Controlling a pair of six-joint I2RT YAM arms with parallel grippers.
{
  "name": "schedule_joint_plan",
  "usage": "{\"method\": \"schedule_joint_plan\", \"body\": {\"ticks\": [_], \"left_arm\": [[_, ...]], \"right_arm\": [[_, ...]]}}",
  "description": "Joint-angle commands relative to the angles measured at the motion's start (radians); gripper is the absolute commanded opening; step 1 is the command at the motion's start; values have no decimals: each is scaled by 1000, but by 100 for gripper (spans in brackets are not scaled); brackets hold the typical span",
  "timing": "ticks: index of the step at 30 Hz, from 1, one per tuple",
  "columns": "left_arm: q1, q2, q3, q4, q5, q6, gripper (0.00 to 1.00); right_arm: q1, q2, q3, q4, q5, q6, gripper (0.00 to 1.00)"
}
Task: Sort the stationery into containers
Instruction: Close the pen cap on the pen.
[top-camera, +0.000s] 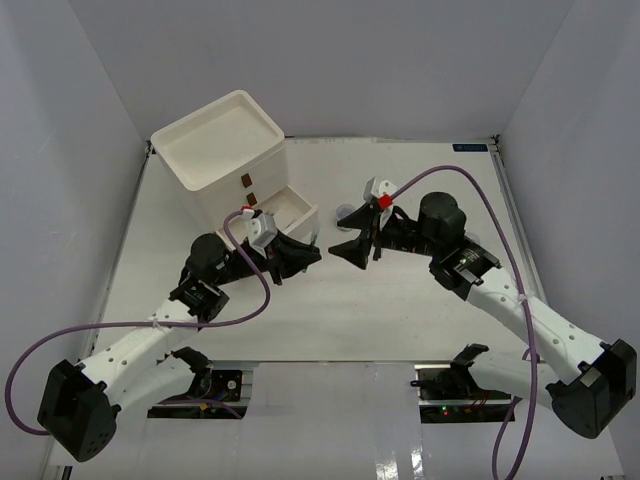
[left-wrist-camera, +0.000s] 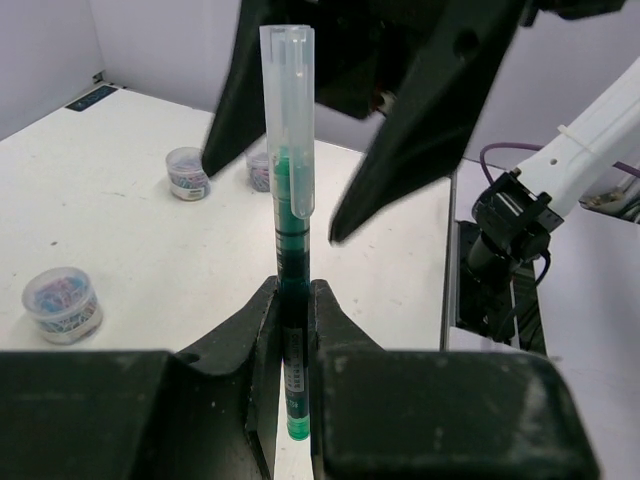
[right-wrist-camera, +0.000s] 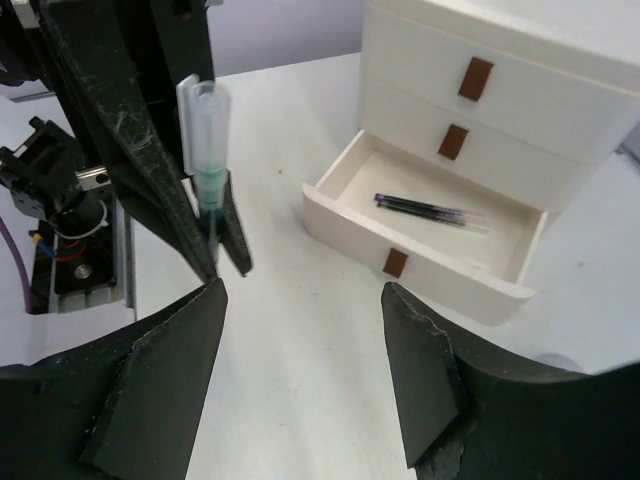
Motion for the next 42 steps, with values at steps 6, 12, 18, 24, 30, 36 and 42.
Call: {"method": "schedule_joint_plan", "body": {"ticks": [6, 12, 18, 24, 30, 36, 42], "left_arm": [[0, 22, 50, -12, 122, 19, 12], [0, 34, 59, -17, 156, 16, 12], [0, 43, 64, -18, 168, 16, 12], [0, 45, 63, -14, 177, 19, 12], [0, 51, 63, -12, 177, 18, 12], [0, 53, 63, -9, 177, 16, 12], [0, 50, 61, -6, 177, 15, 12]], "right_arm": [[-140, 25, 159, -35, -327, -112, 70], [-138, 100, 251, -65, -423, -133, 72], [-140, 140, 296, -87, -513, -139, 73], [-134, 175, 307, -36, -592, -89, 71], [-103, 204, 325, -9, -587, -41, 70], [-65, 226, 344, 13, -566, -26, 68], [-52, 250, 367, 15, -559, -15, 65]]}}
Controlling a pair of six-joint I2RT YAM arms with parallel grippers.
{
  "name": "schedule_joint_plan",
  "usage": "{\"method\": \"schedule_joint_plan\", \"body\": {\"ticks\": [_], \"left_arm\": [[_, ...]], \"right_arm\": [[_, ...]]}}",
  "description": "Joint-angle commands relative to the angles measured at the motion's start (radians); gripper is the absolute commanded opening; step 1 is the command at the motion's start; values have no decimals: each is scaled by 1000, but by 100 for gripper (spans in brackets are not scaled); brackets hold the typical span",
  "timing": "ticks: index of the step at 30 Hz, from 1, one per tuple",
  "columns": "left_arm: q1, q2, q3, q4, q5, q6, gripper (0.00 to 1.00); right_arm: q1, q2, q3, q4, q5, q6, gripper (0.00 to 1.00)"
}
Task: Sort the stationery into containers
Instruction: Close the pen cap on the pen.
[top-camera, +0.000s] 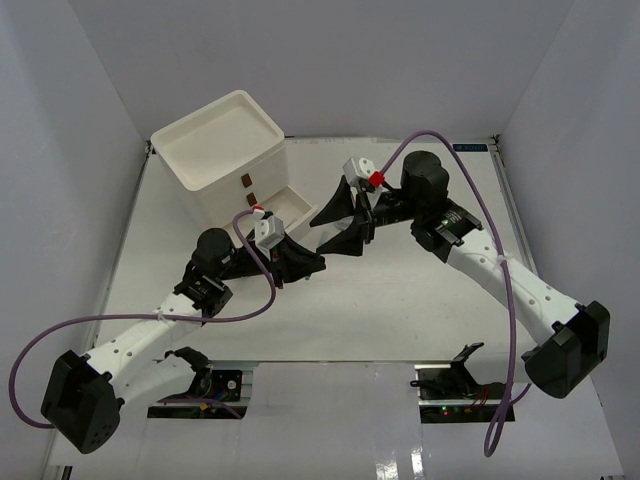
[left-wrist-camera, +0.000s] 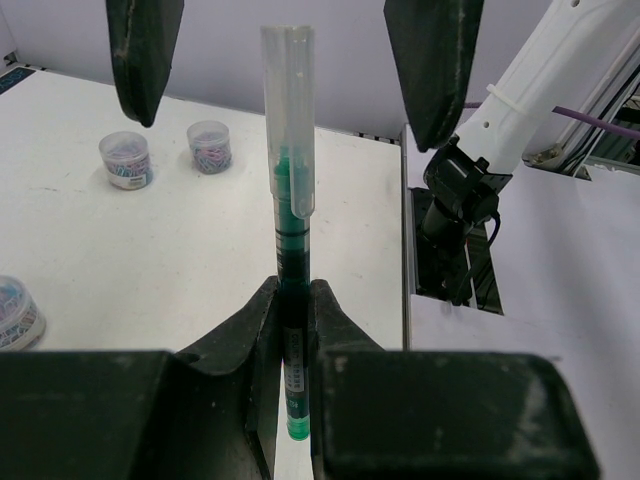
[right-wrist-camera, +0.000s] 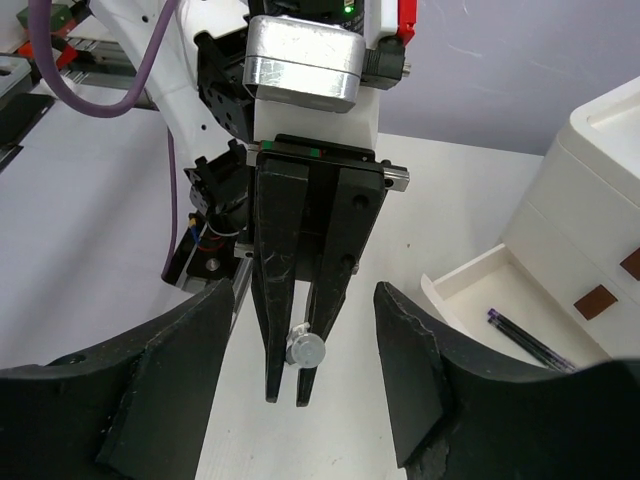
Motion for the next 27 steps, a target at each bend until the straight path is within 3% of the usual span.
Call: {"method": "schedule_joint_plan", "body": {"ticks": [1, 10, 21, 27], "left_arm": [[0, -10, 30, 13, 21, 8, 12], [0, -10, 30, 15, 26, 6, 12], [0, -14, 29, 13, 7, 9, 12], [0, -28, 26, 13, -26, 13, 11]], "right_arm": [[7, 15, 47, 40, -1, 20, 64], [21, 26, 36, 50, 19, 27, 52], [37, 20, 13, 49, 62, 32, 24], [56, 4, -19, 34, 126, 29, 18]]}}
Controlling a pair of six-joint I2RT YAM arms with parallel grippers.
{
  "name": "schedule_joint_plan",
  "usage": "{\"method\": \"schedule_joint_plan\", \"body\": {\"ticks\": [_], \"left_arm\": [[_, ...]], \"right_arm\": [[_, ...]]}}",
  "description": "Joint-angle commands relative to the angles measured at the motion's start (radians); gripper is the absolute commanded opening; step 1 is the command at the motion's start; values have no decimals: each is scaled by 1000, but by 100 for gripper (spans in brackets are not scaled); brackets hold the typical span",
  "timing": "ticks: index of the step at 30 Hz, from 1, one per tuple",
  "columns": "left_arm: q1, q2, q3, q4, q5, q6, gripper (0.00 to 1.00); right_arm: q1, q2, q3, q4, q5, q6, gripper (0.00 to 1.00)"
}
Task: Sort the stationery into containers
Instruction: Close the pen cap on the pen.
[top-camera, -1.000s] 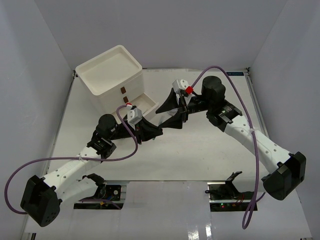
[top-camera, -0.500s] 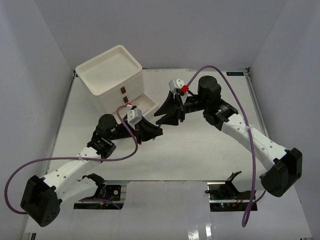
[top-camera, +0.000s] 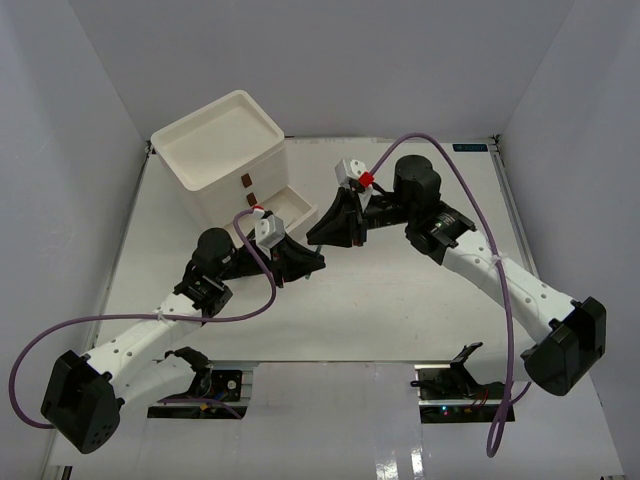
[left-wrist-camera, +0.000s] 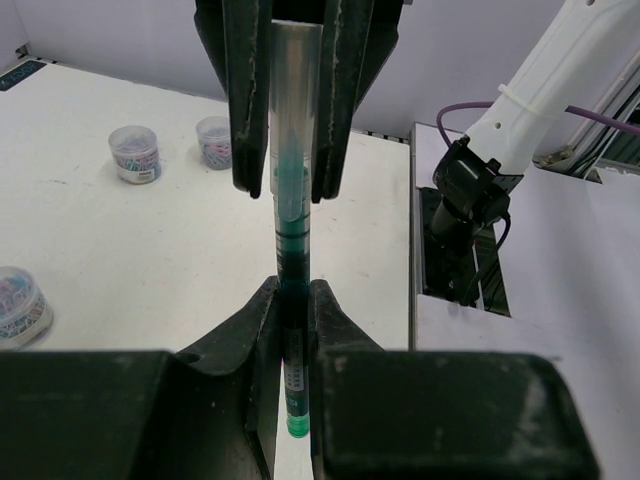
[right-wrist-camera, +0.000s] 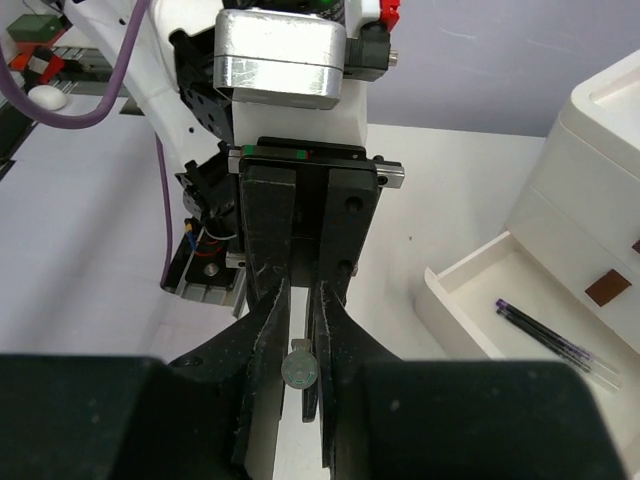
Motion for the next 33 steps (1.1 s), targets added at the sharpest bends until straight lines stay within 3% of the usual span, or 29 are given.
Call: {"method": "schedule_joint_plan", "body": {"ticks": [1, 8, 17, 23, 33], "left_arm": [[-1, -31, 23, 22, -17, 12, 11], [-1, -51, 12, 34, -56, 9, 11], [-1, -69, 9, 53, -63, 0, 6], [2, -104, 32, 39, -102, 4, 0], [13, -83, 125, 28, -150, 29, 0]], "right_arm": [[19, -27, -19, 18, 90, -3, 18], [57, -45, -57, -7, 213, -12, 10], [99, -1, -74, -84, 274, -45, 8], [117, 42, -48, -228, 299, -80, 8], [128, 61, -75, -340, 309, -115, 8]]}}
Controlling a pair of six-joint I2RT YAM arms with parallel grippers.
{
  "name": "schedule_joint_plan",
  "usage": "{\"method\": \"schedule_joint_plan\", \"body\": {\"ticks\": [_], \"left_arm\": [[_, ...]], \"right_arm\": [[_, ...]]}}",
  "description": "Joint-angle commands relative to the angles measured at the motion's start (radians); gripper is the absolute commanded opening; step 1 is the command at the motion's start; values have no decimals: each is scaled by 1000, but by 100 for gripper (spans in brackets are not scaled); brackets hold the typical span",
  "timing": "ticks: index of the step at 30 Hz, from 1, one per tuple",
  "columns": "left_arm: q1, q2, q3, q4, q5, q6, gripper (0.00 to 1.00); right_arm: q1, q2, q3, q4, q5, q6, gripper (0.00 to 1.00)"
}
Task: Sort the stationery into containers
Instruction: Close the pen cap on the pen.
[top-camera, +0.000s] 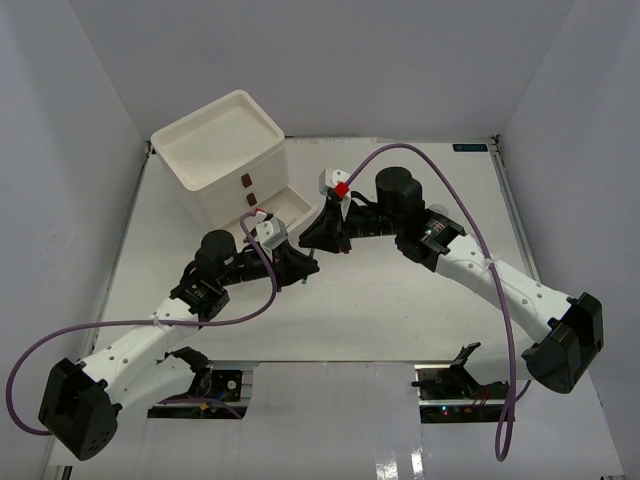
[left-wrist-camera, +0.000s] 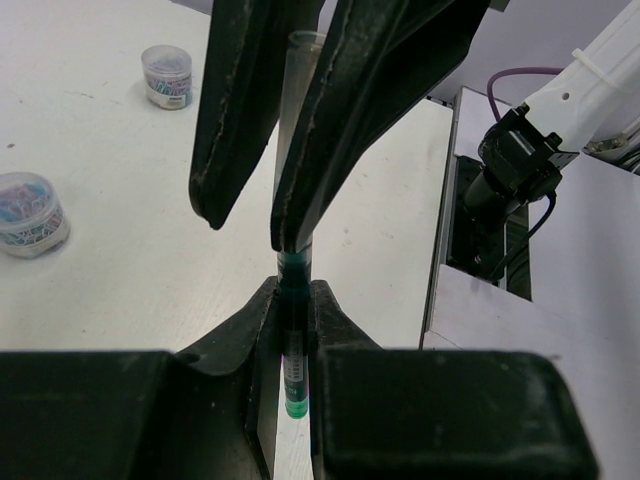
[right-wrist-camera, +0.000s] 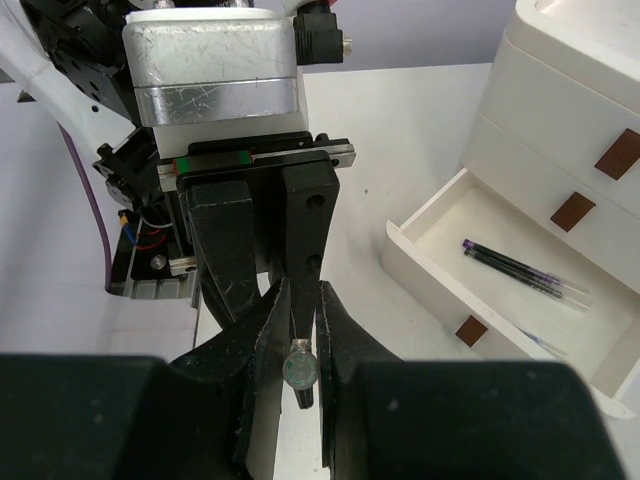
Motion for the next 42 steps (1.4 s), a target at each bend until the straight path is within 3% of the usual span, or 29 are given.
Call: {"method": "schedule_joint_plan", "body": {"ticks": [1, 16, 42], "left_arm": [[6, -33, 146, 229, -37, -13, 0], [9, 19, 284, 260, -70, 10, 0], [20, -2, 336, 211, -73, 76, 0]], "right_arm": [[30, 57, -62, -213, 10, -48, 8], [29, 80, -97, -268, 13, -77, 8], [26, 75, -153, -379, 65, -103, 8]]}}
